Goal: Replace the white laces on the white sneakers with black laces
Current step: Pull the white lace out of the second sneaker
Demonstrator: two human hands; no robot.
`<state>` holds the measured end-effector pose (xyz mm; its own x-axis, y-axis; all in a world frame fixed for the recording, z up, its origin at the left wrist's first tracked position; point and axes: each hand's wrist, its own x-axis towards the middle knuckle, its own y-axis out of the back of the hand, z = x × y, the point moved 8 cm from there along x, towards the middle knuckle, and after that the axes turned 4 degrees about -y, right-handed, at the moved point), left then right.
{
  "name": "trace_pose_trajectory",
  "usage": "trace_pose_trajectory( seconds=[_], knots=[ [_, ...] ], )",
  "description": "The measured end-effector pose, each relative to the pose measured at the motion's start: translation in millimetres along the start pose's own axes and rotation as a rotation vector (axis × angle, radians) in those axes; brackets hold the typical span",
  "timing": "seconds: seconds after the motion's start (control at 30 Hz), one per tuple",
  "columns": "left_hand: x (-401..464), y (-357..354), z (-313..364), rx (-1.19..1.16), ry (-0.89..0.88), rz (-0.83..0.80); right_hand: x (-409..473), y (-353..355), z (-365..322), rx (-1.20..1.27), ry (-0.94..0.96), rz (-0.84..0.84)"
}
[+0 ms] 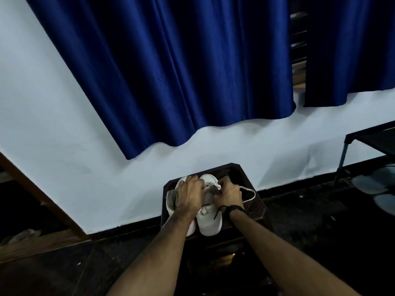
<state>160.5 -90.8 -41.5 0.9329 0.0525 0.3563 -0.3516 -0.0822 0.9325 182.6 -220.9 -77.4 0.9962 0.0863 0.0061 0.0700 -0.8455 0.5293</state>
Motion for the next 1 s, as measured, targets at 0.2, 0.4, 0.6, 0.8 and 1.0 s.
trace_pose_trajectory(
  seconds=[0.2, 0.4, 0.6, 0.8, 1.0],
  knots=[
    [3.9, -9.6, 8.9, -0.156, -0.136, 0.006, -5.2, -6.5, 0.0, -0.004, 0.021, 0.081],
    [-2.1, -12.2, -3.8, -0.258, -0.117, 0.104, -9.3, -8.9, 0.0, 0.051, 0.019, 0.153],
    [3.8, -5.1, 8.2, -0.168, -0.311, -0.050, -8.8, -11.2, 1.8, 0.131, -0.008, 0.165],
    [9.4, -1.6, -50.1, -1.171, 0.507, 0.176, -11.8, -11.2, 3.2, 0.129, -0.030, 0.160],
    [-25.3, -25.1, -95.4, -1.012, 0.818, 0.069, -13.9, -10.7, 3.6, 0.120, -0.051, 0.159]
  ],
)
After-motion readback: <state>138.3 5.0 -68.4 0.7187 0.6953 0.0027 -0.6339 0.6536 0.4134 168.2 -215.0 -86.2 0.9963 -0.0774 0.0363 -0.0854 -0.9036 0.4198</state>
